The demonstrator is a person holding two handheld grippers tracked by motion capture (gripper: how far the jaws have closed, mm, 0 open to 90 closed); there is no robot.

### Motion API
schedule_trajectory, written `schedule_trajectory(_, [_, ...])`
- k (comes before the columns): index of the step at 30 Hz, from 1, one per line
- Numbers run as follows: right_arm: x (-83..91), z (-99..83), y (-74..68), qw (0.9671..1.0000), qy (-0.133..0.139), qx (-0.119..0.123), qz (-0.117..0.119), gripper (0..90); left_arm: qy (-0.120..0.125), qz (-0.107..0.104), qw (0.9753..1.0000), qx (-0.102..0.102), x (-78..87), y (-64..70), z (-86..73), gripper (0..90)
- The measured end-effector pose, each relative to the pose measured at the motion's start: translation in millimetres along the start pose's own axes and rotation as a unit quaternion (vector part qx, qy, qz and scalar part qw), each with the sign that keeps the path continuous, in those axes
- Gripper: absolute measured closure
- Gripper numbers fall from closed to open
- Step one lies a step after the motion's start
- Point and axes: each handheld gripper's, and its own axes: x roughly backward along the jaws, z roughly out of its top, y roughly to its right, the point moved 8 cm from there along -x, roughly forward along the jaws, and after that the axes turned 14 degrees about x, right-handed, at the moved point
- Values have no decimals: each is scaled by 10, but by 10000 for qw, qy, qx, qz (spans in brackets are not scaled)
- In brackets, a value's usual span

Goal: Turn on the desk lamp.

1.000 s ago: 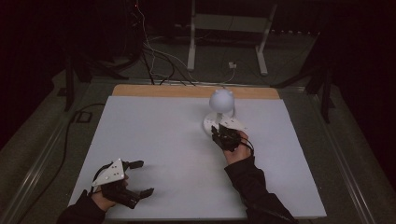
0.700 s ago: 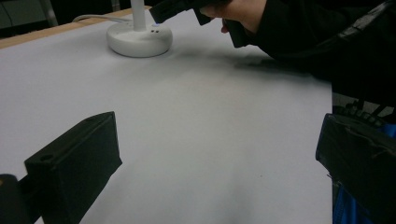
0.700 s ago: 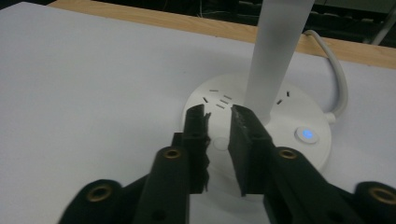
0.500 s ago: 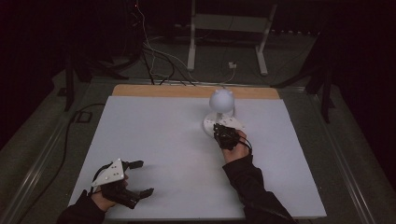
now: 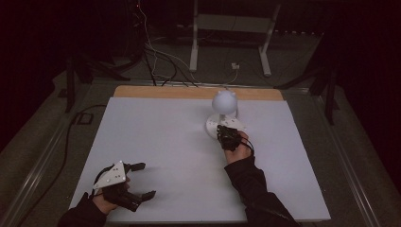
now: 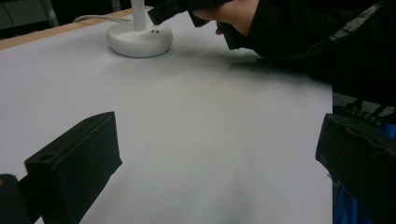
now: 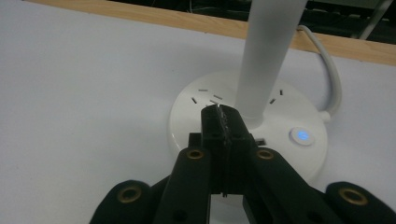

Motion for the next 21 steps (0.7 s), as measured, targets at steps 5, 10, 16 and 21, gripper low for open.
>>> schedule_trajectory(5, [-49, -11, -19, 10000, -37, 50, 17, 900, 5, 3, 10000, 5, 0, -2, 1, 3])
schedule_trajectory(10, [-95, -30, -22, 9999, -68, 74, 34, 900, -15, -1, 10000, -8, -2, -1, -3, 3])
schedule_trajectory(16, [-138, -48, -27, 9999, -114, 81, 39, 900, -34, 9, 10000, -4, -6, -2, -8, 3])
schedule_trajectory(21, [-163, -66, -32, 9998, -153, 74, 44, 900, -49, 11, 10000, -6, -10, 2, -13, 3])
